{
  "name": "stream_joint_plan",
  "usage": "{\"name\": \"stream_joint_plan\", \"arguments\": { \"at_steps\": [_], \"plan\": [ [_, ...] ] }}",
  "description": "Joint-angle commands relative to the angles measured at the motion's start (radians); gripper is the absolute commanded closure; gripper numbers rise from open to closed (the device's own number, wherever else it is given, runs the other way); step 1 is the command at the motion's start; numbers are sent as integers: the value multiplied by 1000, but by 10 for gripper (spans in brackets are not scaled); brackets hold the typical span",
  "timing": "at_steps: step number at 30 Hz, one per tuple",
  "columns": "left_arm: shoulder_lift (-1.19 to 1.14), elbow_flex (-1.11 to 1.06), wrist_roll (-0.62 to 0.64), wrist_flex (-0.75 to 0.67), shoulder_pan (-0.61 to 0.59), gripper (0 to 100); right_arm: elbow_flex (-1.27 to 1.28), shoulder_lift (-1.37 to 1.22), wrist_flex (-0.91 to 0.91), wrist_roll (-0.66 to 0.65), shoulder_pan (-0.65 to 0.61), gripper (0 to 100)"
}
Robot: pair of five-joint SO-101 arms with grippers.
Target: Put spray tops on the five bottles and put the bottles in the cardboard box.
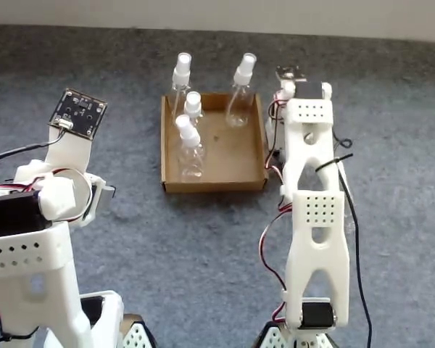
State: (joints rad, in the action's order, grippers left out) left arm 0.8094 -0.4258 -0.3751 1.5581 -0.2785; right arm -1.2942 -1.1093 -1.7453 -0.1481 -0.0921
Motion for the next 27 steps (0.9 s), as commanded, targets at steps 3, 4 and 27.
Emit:
{"name": "stream_joint_plan", "arguments": {
  "at_steps": [3,4,27],
  "plan": [
    [-2,13,8,-12,-16,766,-110,41,-22,8,22,995],
    [-2,13,8,-12,-16,767,-108,56,-22,8,25,995],
    [-2,10,8,-11,-16,767,341,285,-15,6,-62,843]
  ]
}}
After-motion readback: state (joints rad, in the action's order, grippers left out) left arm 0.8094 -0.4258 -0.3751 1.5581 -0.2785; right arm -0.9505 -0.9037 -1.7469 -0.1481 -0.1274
